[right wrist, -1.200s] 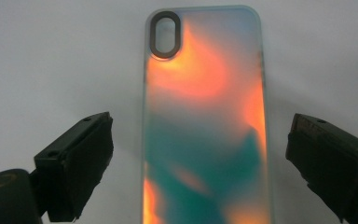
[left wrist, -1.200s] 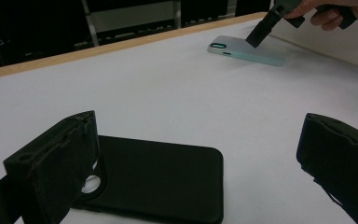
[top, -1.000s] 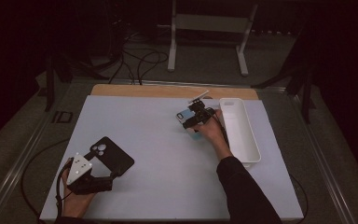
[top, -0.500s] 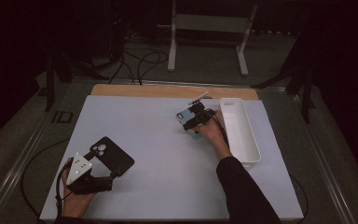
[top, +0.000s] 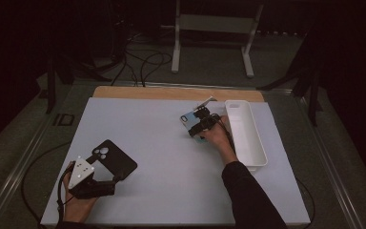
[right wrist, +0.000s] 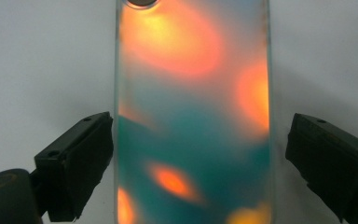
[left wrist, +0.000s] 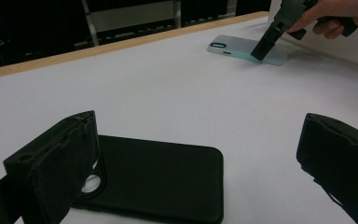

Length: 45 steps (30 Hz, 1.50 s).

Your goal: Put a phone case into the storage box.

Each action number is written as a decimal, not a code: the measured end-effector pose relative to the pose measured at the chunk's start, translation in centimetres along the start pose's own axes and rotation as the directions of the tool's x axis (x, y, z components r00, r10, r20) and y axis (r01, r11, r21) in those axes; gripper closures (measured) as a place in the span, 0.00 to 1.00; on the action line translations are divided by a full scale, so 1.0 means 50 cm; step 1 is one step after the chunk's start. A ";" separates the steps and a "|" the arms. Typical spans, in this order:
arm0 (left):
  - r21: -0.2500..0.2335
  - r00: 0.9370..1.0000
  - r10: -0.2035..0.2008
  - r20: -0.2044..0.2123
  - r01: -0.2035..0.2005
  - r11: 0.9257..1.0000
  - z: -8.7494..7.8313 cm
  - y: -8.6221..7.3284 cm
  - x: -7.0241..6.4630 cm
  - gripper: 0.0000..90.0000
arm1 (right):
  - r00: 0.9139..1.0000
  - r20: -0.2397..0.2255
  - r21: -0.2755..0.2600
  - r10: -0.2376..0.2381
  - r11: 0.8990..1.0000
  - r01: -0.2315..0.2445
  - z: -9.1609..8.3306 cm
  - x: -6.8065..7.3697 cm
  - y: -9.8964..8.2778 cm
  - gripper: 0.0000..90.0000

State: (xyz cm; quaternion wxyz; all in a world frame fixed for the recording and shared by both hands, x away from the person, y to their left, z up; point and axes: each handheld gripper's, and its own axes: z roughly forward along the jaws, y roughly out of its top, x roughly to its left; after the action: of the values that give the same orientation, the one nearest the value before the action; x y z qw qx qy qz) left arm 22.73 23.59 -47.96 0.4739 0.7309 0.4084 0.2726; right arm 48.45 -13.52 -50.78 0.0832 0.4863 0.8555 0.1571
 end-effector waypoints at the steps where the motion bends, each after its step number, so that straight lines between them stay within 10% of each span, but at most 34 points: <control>1: 0.000 1.000 0.000 0.000 0.000 1.000 0.000 0.000 0.000 0.00 | 1.000 0.002 0.001 -0.006 1.000 0.006 0.001 0.000 -0.001 0.08; 27: 0.000 1.000 0.000 -0.001 0.000 1.000 0.001 0.000 0.000 0.00 | 1.000 0.022 0.014 0.008 1.000 -0.008 -0.002 0.018 -0.005 0.19; 45: 0.007 1.000 0.001 -0.003 -0.001 1.000 0.002 -0.001 -0.001 0.00 | 1.000 -0.003 -0.077 0.025 0.997 -0.025 -0.035 0.030 -0.007 0.19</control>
State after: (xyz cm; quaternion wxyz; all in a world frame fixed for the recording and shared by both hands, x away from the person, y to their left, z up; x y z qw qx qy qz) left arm 22.78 23.51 -48.03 0.4707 0.7323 0.4096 0.2727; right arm 46.90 -12.72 -49.24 0.0991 0.4933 0.8428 0.1912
